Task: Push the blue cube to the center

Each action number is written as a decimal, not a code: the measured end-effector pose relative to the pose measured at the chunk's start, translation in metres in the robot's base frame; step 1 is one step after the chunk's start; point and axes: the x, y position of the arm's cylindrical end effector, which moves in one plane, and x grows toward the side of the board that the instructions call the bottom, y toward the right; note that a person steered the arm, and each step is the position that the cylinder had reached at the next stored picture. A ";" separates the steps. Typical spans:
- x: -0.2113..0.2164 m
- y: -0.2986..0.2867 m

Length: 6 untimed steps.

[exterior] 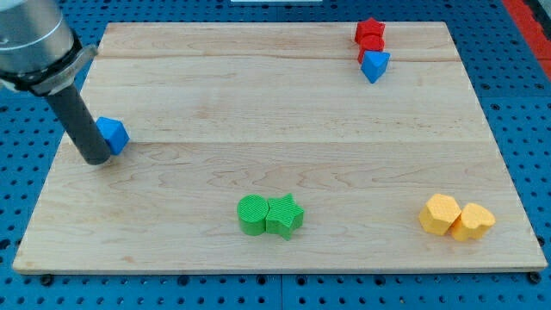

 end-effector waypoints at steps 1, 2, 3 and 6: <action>-0.027 -0.015; -0.048 -0.034; -0.063 -0.012; -0.066 0.126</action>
